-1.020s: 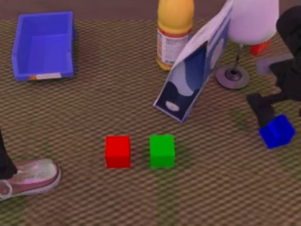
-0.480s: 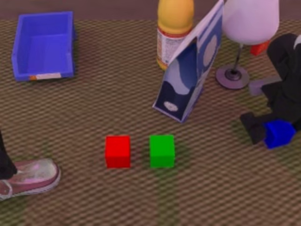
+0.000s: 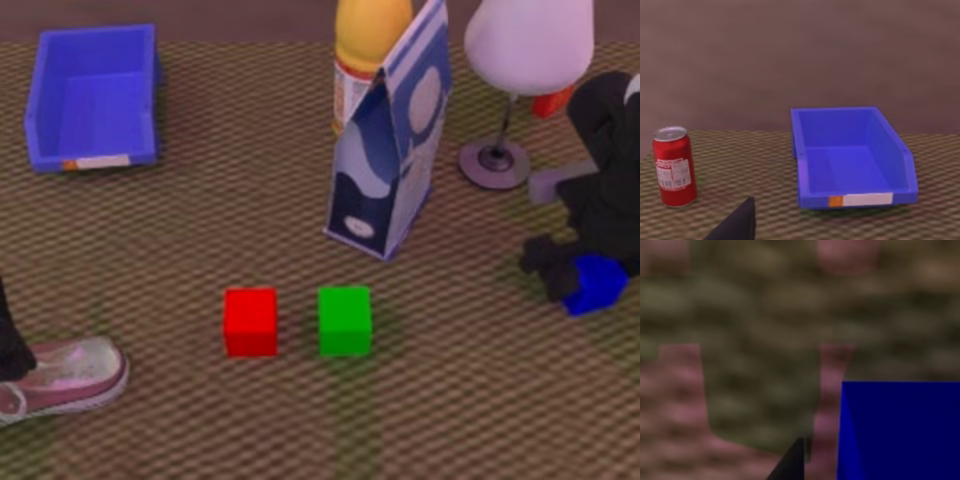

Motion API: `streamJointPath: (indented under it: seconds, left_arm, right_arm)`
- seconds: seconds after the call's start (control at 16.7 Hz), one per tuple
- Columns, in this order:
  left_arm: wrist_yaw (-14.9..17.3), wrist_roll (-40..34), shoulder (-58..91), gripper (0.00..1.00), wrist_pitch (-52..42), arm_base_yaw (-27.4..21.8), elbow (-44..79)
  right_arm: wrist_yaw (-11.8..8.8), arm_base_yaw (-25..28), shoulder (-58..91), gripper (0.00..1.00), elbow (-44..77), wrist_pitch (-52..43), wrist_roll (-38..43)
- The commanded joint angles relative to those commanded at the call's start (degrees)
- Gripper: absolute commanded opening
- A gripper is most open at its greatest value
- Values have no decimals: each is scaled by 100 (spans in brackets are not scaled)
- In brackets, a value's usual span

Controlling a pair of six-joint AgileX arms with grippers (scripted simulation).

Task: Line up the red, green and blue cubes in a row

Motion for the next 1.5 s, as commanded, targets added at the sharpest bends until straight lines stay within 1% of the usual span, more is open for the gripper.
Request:
streamJointPath:
  seconds: [0.36,0.42,1.02,1.32,1.5]
  left_arm:
    - [0,0,0,100,0,0,0]
    - [0,0,0,100,0,0,0]
    - [0,0,0,100,0,0,0]
    - [0,0,0,100,0,0,0]
    - [0,0,0,100,0,0,0]
  right_arm:
    - [0,0,0,2,0,0,0]
    - [0,0,0,0,0,0,0]
    - [0,6,-58,0,88,-112,-7]
    - [-3,31,-454,0,674,-1178,-9]
    - [-3,38,-618,0,849,-1443,-10]
